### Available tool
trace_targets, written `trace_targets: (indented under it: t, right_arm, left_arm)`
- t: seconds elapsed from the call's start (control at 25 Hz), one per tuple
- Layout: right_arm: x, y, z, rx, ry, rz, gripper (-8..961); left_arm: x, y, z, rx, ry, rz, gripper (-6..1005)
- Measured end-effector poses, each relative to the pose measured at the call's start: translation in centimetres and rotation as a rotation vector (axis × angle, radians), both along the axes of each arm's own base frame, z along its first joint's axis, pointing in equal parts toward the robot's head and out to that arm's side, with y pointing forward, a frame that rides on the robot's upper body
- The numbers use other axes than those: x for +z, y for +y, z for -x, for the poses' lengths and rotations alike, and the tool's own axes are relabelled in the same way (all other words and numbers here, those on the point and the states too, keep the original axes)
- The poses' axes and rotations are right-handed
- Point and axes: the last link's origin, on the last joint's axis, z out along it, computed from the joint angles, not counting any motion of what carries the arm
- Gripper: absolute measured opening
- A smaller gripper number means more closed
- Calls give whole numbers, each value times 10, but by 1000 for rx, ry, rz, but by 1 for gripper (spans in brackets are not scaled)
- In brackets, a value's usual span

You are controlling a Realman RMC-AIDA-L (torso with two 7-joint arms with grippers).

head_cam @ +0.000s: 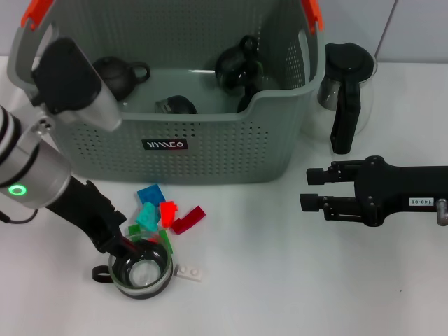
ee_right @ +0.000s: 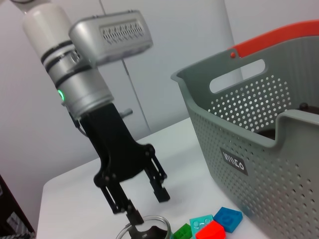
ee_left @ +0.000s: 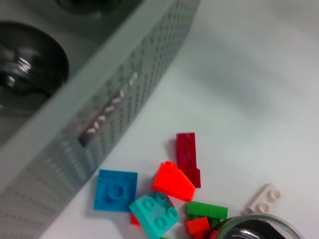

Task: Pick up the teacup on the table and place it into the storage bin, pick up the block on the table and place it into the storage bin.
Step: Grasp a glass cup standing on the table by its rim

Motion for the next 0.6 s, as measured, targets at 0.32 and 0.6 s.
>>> trace_targets:
  t: [0.32, 0.6]
  right_arm:
    - [-1, 0, 0, 2, 0, 4, 582]
    - [-1, 0, 1, 3, -1, 3, 582]
  left_arm:
    - [-21, 4, 12, 28, 42, 12, 642]
    - [-31, 6, 17, 51, 74, 19, 620]
